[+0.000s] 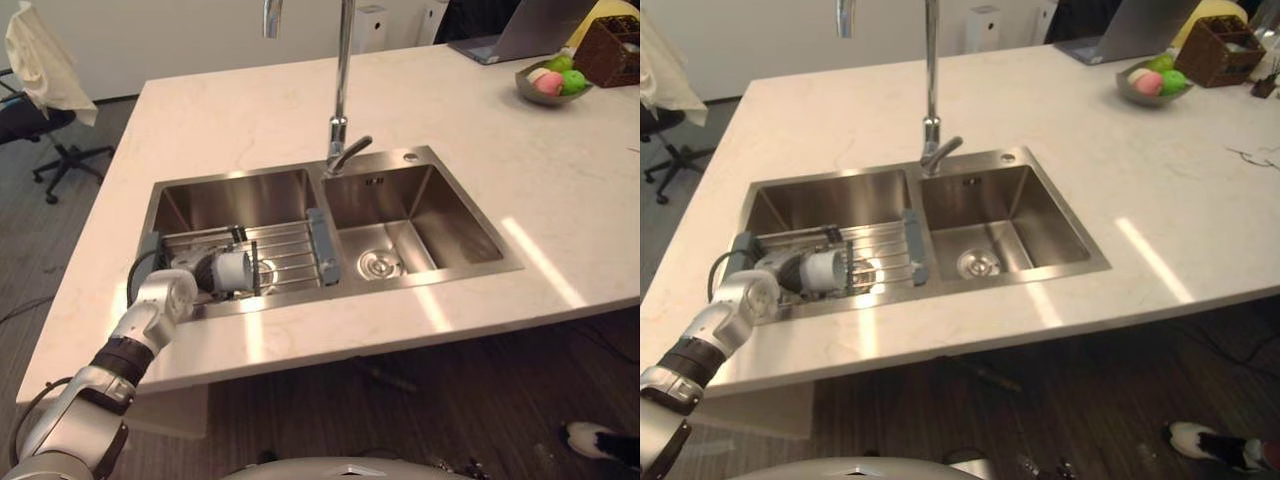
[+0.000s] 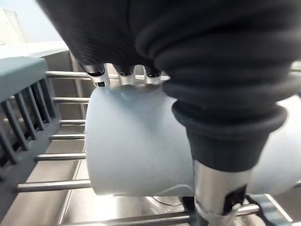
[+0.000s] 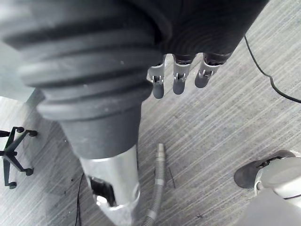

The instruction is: Walk over to the sink, pick up the cup, carry it to the dishwasher, place the cup inside the dishwasher, then close the dishwasher door

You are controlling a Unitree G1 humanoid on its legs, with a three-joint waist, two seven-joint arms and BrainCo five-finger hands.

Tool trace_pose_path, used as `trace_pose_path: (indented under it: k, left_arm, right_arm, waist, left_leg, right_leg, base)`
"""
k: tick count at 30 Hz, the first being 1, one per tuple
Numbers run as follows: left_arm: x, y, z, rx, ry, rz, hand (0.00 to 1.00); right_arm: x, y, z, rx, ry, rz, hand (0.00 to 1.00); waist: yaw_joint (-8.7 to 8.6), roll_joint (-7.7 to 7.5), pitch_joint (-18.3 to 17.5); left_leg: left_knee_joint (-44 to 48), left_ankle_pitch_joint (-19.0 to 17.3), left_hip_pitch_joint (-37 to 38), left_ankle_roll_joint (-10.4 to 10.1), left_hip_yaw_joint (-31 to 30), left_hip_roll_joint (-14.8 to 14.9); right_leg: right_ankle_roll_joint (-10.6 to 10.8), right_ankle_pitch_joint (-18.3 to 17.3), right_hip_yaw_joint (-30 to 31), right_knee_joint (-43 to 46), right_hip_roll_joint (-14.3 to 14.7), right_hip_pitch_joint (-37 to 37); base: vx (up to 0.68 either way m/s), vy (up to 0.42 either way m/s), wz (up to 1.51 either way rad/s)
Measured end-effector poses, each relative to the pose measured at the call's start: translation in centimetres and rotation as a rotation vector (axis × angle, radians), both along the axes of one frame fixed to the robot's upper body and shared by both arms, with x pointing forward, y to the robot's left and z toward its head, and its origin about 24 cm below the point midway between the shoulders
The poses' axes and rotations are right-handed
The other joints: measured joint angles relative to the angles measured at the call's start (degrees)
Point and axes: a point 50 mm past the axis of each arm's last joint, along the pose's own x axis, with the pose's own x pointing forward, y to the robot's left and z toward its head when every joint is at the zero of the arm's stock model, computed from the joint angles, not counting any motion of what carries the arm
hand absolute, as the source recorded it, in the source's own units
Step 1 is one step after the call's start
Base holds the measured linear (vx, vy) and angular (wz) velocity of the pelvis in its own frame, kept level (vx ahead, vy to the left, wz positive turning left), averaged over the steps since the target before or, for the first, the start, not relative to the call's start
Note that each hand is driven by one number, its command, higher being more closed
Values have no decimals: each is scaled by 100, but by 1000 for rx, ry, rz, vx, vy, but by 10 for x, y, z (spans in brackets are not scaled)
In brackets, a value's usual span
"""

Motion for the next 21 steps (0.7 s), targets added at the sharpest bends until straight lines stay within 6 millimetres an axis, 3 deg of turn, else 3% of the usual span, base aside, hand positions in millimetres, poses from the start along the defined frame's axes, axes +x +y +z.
trace_pose_path:
  k: [9, 10, 21]
  left_arm:
    - [-2, 12, -12, -3, 37, 78, 0]
    - [-2, 12, -13, -3, 46, 82, 100]
    - [-2, 22, -28, -47, 185, 168, 100]
  right_arm:
    - [6, -3, 3, -1, -27, 19, 0]
    - [5, -3, 3, -2, -24, 19, 0]
    - [8, -6, 4, 11, -27, 77, 0]
  waist:
    - [-93, 53, -12]
    - [-94, 35, -2]
    - [-112, 94, -41]
  left_leg:
    - [-2, -22, 73, 1, 98, 9]
    - [-2, -27, 79, 9, 106, 8]
    - [-3, -56, 190, 30, 237, -6]
  right_leg:
    - [-4, 2, 125, 26, 8, -1]
    - [-4, 2, 136, 27, 7, -4]
    - [25, -1, 306, 22, -2, 31]
  base:
    - [-22, -14, -7]
    - [-60, 0, -8]
    - [-16, 3, -6]
